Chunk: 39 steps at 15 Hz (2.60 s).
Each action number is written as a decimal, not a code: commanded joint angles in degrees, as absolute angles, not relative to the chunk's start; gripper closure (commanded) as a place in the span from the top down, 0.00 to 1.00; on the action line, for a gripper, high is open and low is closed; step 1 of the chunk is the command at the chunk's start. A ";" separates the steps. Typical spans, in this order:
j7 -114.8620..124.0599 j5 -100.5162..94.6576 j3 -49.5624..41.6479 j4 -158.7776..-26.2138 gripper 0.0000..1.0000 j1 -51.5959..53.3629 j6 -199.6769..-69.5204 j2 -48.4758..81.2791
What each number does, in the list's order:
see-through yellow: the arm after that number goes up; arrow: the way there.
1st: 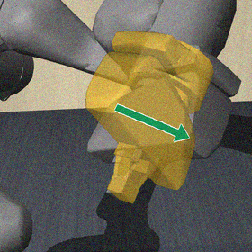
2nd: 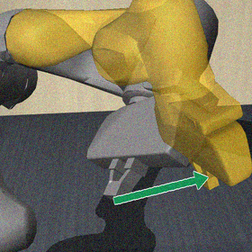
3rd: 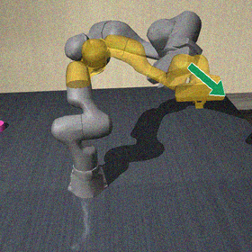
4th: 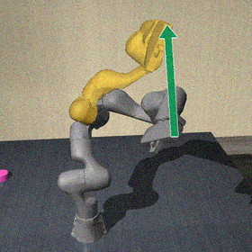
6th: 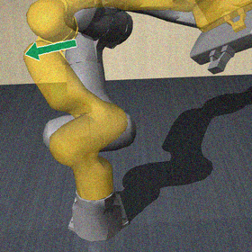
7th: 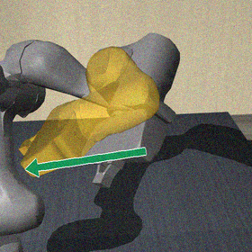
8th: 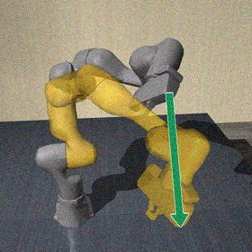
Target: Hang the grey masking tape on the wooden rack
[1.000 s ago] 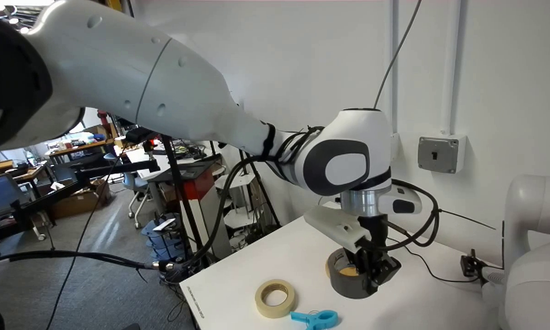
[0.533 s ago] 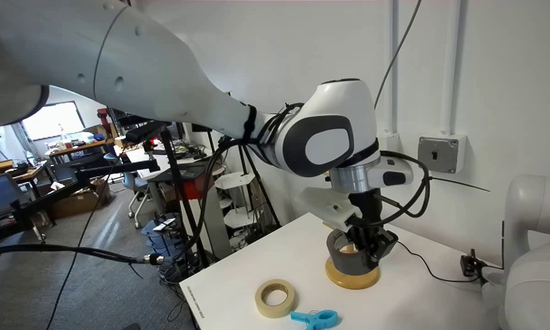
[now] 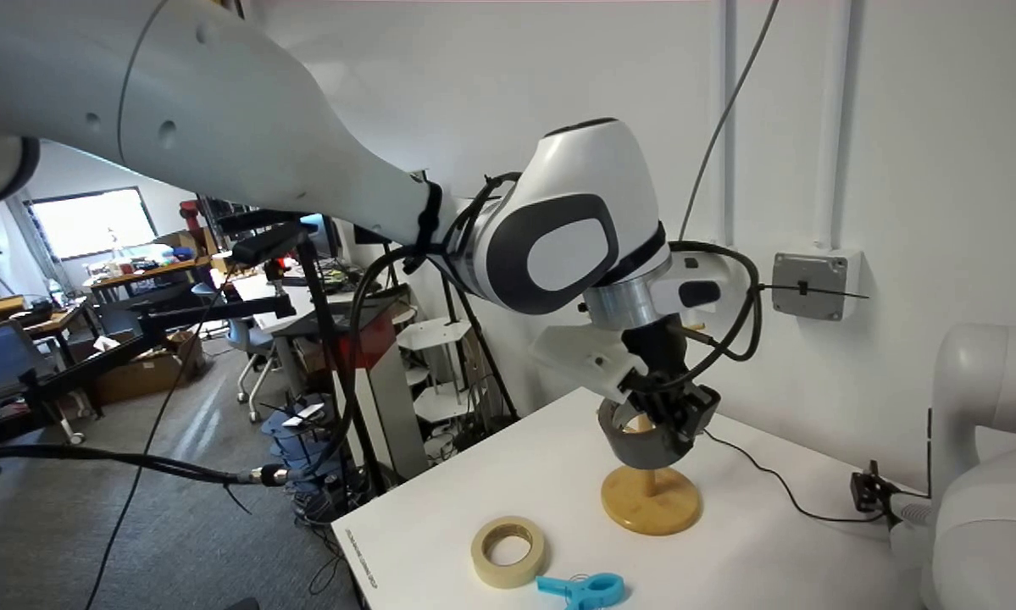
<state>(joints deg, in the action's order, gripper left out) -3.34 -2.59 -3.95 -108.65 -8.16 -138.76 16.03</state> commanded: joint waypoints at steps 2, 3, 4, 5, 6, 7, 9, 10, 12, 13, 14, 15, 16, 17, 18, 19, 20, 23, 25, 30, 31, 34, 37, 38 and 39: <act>-6.69 -1.16 -3.29 -112.87 0.05 -7.84 -144.40 12.54; -6.97 -1.09 -3.12 -113.25 0.05 -7.78 -145.19 12.36; -7.24 -0.95 -2.92 -113.54 0.05 -7.75 -145.88 12.23; -7.51 -0.84 -2.74 -113.92 0.05 -7.75 -146.53 12.05; -7.92 -0.59 -2.49 -114.25 0.05 -7.78 -147.41 11.95; -8.36 -0.25 -2.25 -114.45 0.05 -7.84 -148.34 11.94; -9.14 0.61 -1.79 -114.79 0.05 -7.92 -149.63 12.02; -9.66 1.11 -1.54 -114.93 0.05 -7.96 -150.21 12.06; -10.58 2.03 -1.12 -114.94 0.05 -7.99 -150.99 12.26; -11.01 2.46 -0.92 -114.86 0.05 -8.01 -151.14 12.34; -11.59 3.03 -0.66 -114.77 0.05 -8.06 -151.37 12.49; -12.07 3.42 -0.44 -114.68 0.05 -8.06 -151.46 12.58; -12.44 3.77 -0.26 -114.52 0.05 -8.03 -151.41 12.72; -12.80 4.06 -0.06 -114.33 0.05 -8.01 -151.30 12.89; -13.09 4.28 0.14 -114.14 0.05 -8.00 -151.29 13.09; -13.22 4.41 0.31 -113.77 0.05 -7.95 -151.29 13.58; -13.06 4.37 0.39 -113.25 0.05 -7.86 -151.13 14.25; -12.54 4.10 0.66 -111.83 0.05 -7.69 -151.16 16.67; -12.49 4.11 1.03 -111.09 0.05 -7.65 -151.48 18.06; -12.73 4.23 2.30 -108.88 0.05 -7.77 -152.21 21.15; -12.72 4.19 2.54 -108.41 0.05 -7.77 -152.21 21.70; -12.62 4.01 2.99 -107.04 0.05 -7.82 -152.01 22.98; -12.09 3.36 2.82 -105.96 0.32 -7.64 -151.96 23.97; -12.06 3.26 2.80 -105.68 0.44 -7.64 -151.85 24.24; -12.09 3.12 2.77 -105.56 0.50 -7.63 -151.75 24.46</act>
